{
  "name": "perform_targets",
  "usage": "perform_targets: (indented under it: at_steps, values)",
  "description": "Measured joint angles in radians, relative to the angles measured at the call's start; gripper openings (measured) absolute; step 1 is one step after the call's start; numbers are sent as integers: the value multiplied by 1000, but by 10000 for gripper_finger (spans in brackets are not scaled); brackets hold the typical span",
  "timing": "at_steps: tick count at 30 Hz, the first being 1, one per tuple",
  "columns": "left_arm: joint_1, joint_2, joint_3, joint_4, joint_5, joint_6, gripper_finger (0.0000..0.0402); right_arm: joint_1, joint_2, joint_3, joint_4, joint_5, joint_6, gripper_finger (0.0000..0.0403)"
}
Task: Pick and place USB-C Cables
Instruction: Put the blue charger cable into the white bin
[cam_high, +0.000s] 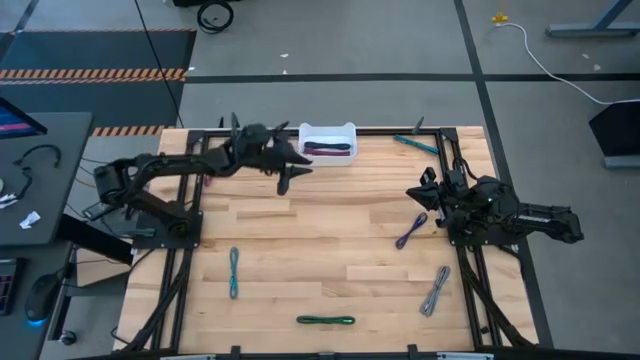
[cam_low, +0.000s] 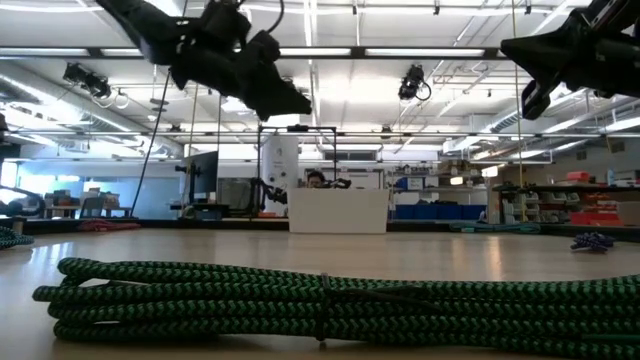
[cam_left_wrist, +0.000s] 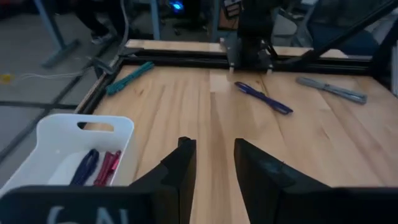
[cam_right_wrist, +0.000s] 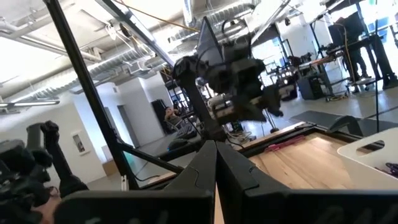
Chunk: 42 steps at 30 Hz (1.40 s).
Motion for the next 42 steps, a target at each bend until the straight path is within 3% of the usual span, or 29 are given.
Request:
perform_targets:
  at_steps: [8, 15, 19, 23, 30, 36, 42]
  values:
    - [-88, -26, -80, 38, -131, -12, 114, 0, 0, 0, 209, 103, 50, 10]
    - [-115, -25, -80, 23, -132, -3, 112, 0, 10, 0, 305, -29, 85, 10]
    - [-119, -25, -80, 7, -131, -2, 111, 0, 31, 20, 280, -39, 76, 10]
    - [-119, -25, -80, 6, -132, 0, 110, 0, 83, 88, 93, -100, -18, 9]
    - [-119, -25, -80, 6, -131, -4, 110, 1, 269, 289, -573, -109, -185, 6]
    - [-119, -25, -80, 7, -131, -6, 108, 19, 463, 390, -592, -179, -186, 8]
    - [-118, -25, -79, 7, -132, -5, 107, 51, 691, 532, -784, -170, -182, 12]
